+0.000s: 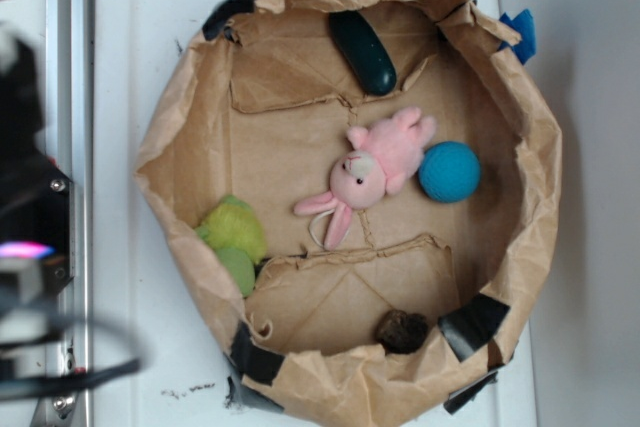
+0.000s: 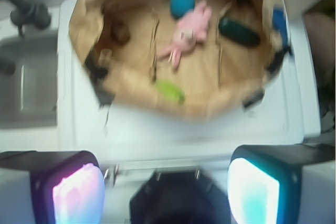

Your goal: Grab the rock.

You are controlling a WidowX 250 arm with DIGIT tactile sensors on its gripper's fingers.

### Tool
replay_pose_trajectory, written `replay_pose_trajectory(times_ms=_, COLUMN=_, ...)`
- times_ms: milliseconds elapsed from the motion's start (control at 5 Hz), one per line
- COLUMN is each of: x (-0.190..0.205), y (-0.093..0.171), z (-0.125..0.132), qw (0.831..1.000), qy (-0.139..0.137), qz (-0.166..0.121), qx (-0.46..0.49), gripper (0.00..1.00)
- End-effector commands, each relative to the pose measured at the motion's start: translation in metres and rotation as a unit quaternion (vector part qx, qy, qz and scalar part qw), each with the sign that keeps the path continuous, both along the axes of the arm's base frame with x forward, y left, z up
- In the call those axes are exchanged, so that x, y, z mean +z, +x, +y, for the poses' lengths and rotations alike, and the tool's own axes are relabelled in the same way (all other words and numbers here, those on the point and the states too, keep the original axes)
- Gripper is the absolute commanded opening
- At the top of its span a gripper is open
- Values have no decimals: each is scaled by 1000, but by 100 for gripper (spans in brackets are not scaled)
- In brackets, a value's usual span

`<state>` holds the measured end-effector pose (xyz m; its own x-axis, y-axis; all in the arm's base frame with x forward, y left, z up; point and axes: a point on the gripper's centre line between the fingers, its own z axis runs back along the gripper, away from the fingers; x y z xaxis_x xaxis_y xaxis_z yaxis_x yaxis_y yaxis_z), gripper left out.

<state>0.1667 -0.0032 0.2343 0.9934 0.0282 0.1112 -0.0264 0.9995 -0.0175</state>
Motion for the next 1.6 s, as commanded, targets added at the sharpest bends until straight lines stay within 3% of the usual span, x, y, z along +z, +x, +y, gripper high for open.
replay_pose_trajectory(times_ms=0, x=-9, y=75, z=20, qw=994, qy=6, qz=-47, qx=-94, gripper=100)
replay_pose_trajectory(times_ms=200, x=-38, y=91, z=20, qw=976, qy=-11, qz=-59, qx=-209, gripper=100)
replay_pose_trajectory(times_ms=600, x=-100, y=101, z=10, qw=950, qy=38, qz=-53, qx=-306, gripper=100)
replay_pose_trajectory(times_ms=800, x=-119, y=109, z=1, qw=941, qy=46, qz=-50, qx=-333, gripper=100)
replay_pose_trajectory(times_ms=1000, x=-135, y=123, z=-16, qw=928, qy=40, qz=-67, qx=-363, gripper=100)
replay_pose_trajectory(times_ms=1400, x=-149, y=126, z=-46, qw=900, qy=14, qz=-108, qx=-423, gripper=100)
